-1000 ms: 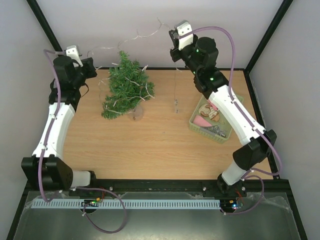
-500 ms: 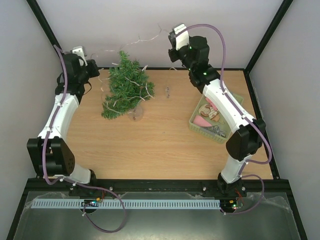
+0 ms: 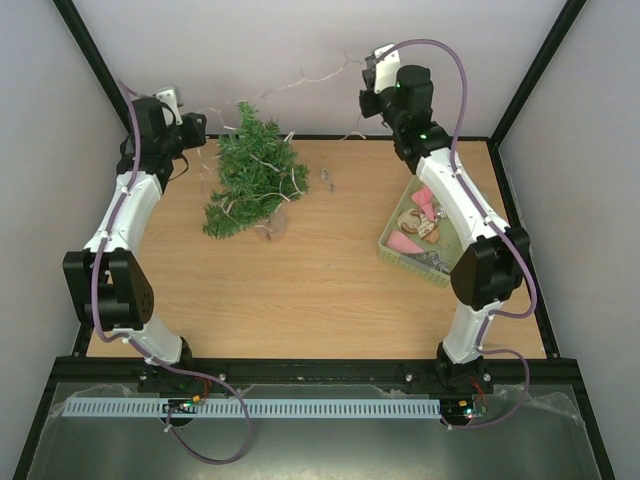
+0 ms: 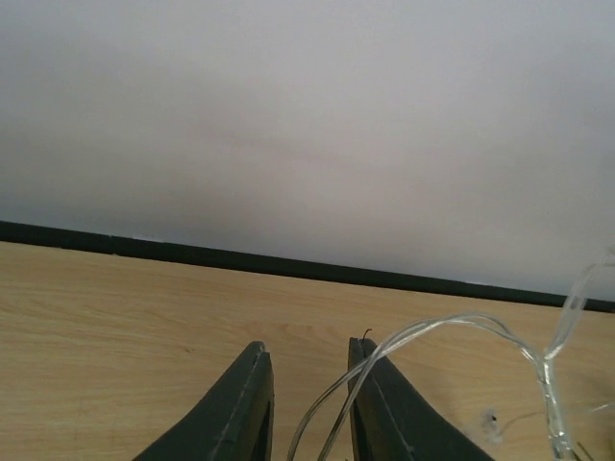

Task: Decorate the small christmas tree
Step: Wrap the decoration item around the Christmas tree.

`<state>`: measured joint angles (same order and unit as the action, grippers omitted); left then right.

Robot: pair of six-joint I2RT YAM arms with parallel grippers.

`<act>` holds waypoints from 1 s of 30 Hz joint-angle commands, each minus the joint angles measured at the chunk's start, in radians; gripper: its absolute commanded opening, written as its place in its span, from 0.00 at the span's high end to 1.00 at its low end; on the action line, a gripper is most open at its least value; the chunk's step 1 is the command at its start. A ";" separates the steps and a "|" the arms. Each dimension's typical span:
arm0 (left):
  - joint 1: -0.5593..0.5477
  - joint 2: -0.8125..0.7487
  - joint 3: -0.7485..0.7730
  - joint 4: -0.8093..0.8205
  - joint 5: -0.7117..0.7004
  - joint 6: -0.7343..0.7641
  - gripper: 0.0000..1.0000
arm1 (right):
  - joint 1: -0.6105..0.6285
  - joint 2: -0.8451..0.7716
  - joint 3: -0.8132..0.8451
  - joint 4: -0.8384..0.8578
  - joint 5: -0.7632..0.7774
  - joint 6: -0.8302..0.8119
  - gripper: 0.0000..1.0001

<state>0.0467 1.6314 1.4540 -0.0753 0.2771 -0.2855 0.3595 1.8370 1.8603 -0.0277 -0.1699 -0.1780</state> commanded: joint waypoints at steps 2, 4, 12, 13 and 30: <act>0.020 -0.018 0.032 -0.017 0.097 -0.026 0.71 | -0.019 -0.011 0.020 -0.013 -0.072 0.016 0.98; 0.026 -0.032 0.028 -0.017 0.130 -0.041 0.65 | -0.019 -0.016 0.007 -0.009 -0.102 0.023 0.98; 0.051 -0.077 -0.009 -0.093 0.248 -0.029 0.57 | -0.018 -0.003 0.007 -0.008 -0.135 0.036 0.98; 0.053 -0.087 -0.020 -0.104 0.262 -0.019 0.57 | -0.019 -0.002 0.012 -0.014 -0.136 0.035 0.98; 0.056 -0.293 -0.226 -0.176 0.187 -0.018 0.51 | -0.046 -0.004 0.079 -0.040 -0.140 0.034 0.98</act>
<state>0.0967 1.4155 1.2804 -0.2478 0.5545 -0.2741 0.3317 1.8370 1.8706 -0.0559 -0.3004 -0.1520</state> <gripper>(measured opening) 0.495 0.018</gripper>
